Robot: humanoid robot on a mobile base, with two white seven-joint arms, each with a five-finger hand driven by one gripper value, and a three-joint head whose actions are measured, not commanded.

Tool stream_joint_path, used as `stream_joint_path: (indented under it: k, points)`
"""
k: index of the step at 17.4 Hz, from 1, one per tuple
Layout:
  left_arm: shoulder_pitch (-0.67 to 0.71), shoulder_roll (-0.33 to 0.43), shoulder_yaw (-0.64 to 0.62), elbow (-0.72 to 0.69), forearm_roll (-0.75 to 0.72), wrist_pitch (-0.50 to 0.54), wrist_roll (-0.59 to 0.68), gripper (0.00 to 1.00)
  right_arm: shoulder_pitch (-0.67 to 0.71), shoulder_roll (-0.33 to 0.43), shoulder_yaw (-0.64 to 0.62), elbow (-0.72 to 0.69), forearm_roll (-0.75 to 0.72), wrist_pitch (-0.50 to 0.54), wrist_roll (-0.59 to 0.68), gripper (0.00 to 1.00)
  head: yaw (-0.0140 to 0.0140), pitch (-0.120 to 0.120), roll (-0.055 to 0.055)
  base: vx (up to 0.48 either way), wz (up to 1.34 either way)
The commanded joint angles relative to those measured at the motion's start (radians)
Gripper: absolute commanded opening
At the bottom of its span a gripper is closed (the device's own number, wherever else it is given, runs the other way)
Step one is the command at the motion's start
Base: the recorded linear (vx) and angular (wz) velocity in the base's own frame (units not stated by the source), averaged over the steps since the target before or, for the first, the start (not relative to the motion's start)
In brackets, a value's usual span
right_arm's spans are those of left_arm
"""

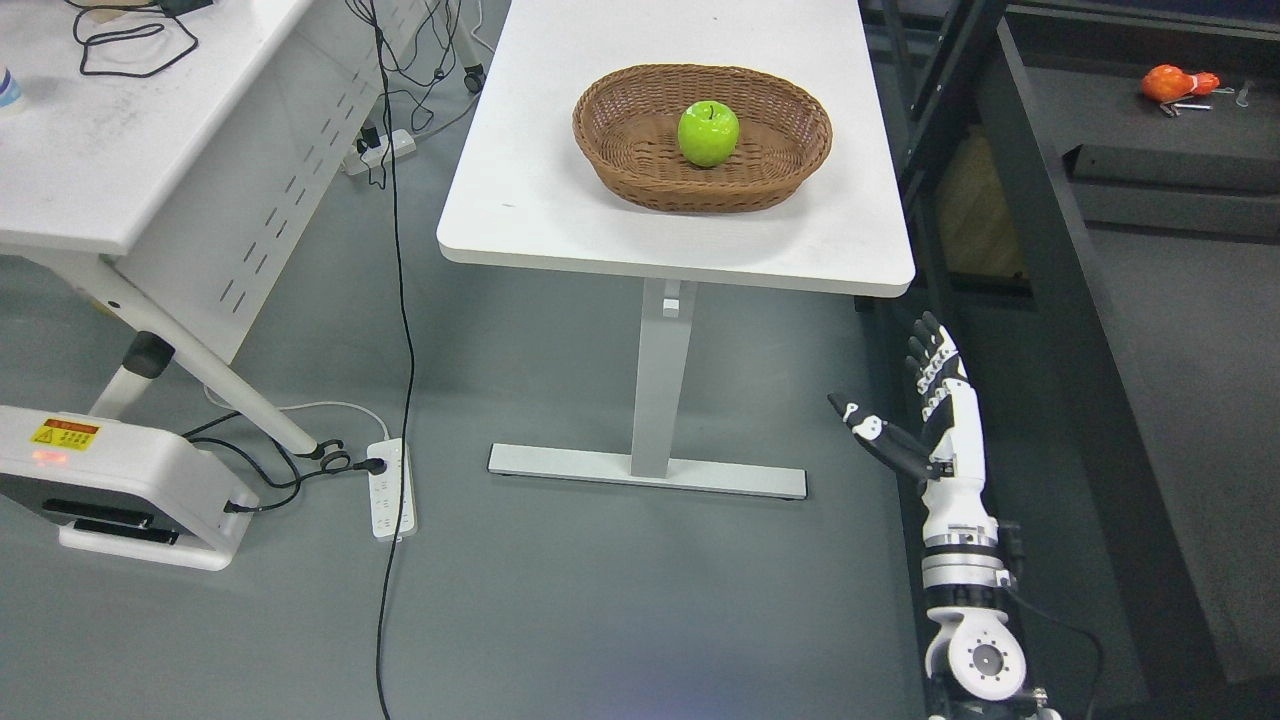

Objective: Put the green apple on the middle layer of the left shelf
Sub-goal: 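Drive toward the table and reach the right hand to the basket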

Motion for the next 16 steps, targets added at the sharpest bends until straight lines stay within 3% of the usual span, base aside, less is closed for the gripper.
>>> stream_joint_path:
  k: [1, 8, 11, 12, 16]
  points:
    - [0.009, 0.017, 0.0, 0.0, 0.0, -0.002, -0.001, 1.0, 0.0, -0.017, -0.012, -0.002, 0.0, 0.0, 0.001, 1.0, 0.0, 0.0, 0.0, 0.053, 0.0]
    - [0.009, 0.017, 0.0, 0.0, 0.0, 0.0, -0.001, 1.0, -0.009, -0.017, -0.013, 0.024, -0.007, -0.006, 0.004, 1.0, 0.0, 0.0, 0.0, 0.06, 0.02]
    - [0.009, 0.017, 0.0, 0.0, 0.0, 0.0, -0.001, 1.0, -0.047, -0.073, -0.009, 0.019, 0.631, 0.011, -0.087, 1.0, 0.0, 0.0, 0.0, 0.097, 0.04]
    - [0.009, 0.017, 0.0, 0.0, 0.0, 0.0, 0.001, 1.0, -0.049, -0.081, -0.01, 0.016, 0.772, 0.032, -0.138, 1.0, 0.0, 0.0, 0.0, 0.123, 0.05]
    - [0.009, 0.017, 0.0, 0.0, 0.0, -0.002, -0.001, 1.0, -0.047, -0.118, -0.029, -0.044, 0.709, 0.061, -0.157, 1.0, 0.0, 0.0, 0.0, 0.145, 0.13]
